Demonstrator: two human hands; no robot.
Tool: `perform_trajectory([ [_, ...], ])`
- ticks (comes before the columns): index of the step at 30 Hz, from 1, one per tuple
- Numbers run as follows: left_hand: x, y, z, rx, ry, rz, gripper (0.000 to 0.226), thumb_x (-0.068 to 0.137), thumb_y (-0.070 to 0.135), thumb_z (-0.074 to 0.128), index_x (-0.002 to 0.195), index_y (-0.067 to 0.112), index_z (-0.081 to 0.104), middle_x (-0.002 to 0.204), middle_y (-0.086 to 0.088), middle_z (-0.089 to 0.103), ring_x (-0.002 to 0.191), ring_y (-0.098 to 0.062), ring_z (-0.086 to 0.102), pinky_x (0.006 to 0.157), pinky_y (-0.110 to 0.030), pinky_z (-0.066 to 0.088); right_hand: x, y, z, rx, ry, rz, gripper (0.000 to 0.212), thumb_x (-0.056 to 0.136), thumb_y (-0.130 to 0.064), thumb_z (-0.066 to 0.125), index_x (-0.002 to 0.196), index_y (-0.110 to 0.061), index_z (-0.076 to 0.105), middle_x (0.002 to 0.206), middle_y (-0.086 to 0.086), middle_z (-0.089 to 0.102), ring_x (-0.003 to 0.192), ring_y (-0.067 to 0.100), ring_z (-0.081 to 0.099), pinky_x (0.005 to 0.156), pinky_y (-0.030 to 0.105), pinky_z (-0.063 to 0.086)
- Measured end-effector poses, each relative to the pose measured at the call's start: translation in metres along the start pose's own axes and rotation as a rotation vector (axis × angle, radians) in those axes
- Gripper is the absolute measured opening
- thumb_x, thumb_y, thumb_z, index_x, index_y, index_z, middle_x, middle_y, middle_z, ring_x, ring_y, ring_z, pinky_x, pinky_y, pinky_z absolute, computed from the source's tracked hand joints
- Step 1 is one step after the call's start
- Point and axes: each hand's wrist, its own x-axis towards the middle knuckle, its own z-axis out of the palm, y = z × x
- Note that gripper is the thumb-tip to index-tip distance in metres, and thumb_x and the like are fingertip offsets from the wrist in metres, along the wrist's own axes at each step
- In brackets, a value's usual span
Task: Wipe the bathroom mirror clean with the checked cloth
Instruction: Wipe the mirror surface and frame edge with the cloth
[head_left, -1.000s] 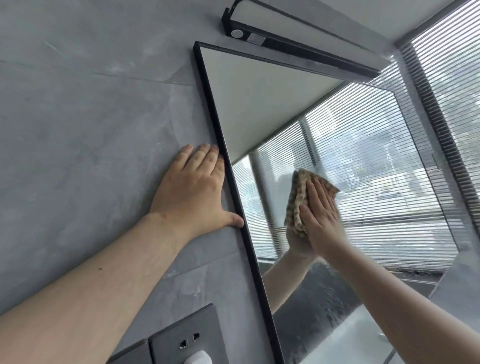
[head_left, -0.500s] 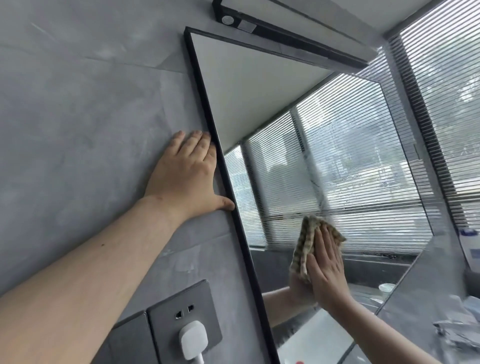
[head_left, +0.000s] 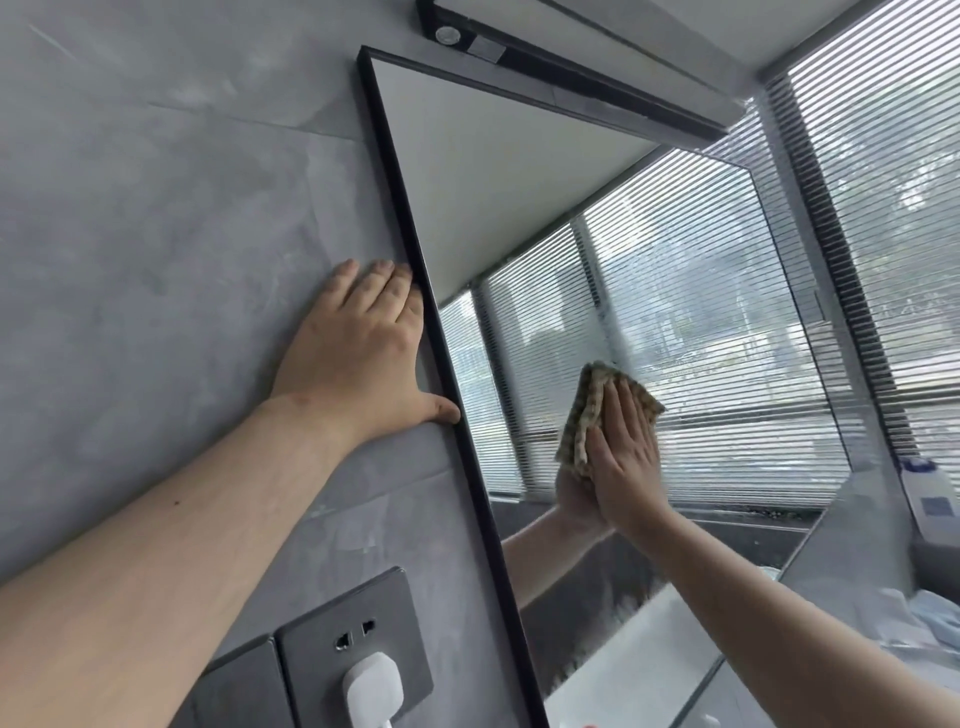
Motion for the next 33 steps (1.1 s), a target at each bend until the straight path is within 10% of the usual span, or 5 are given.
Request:
perform_trajectory([
  [4,0.001,0.000,0.001,-0.017,0.020,-0.002,0.135,0.054,0.097,0.033,0.151,0.003,0.033,0.161,-0.014,0.029,0.151,-0.027,0.021,0.124,-0.045,0.008,0.031,0.007,0.005,-0.068,-0.017,0.079,0.095,0.090,-0.068,-0.015,0.157,-0.009,0.016,0.166,0.009,0.011,0.153,0.019,0.004,0.125,0.038,0.004],
  [11,0.000,0.001,0.000,-0.019,0.018,-0.005,0.135,0.054,0.097,0.036,0.149,0.001,0.037,0.159,-0.016,0.033,0.150,-0.028,0.025,0.124,-0.046,0.010,-0.051,-0.044,-0.017,0.053,-0.177,-0.146,0.067,0.094,-0.052,0.013,0.153,-0.028,-0.009,0.162,-0.010,-0.009,0.150,0.002,-0.015,0.122,0.028,-0.011],
  [18,-0.002,0.001,-0.005,-0.035,-0.005,-0.008,0.134,0.056,0.096,0.035,0.153,0.003,0.030,0.163,-0.014,0.026,0.152,-0.027,0.018,0.125,-0.045,0.005,-0.113,-0.037,-0.018,0.012,-0.223,-0.433,0.063,0.104,-0.049,0.015,0.160,-0.020,0.006,0.167,0.007,0.009,0.153,0.027,0.010,0.123,0.045,0.008],
  [33,0.001,-0.001,0.002,-0.106,0.033,0.011,0.135,0.056,0.096,0.048,0.154,0.005,0.028,0.163,-0.011,0.026,0.152,-0.026,0.017,0.125,-0.046,0.006,0.107,-0.140,-0.033,0.072,-0.121,-0.273,0.073,0.089,-0.058,0.009,0.157,-0.030,0.006,0.167,-0.004,0.003,0.153,0.012,-0.003,0.125,0.038,-0.001],
])
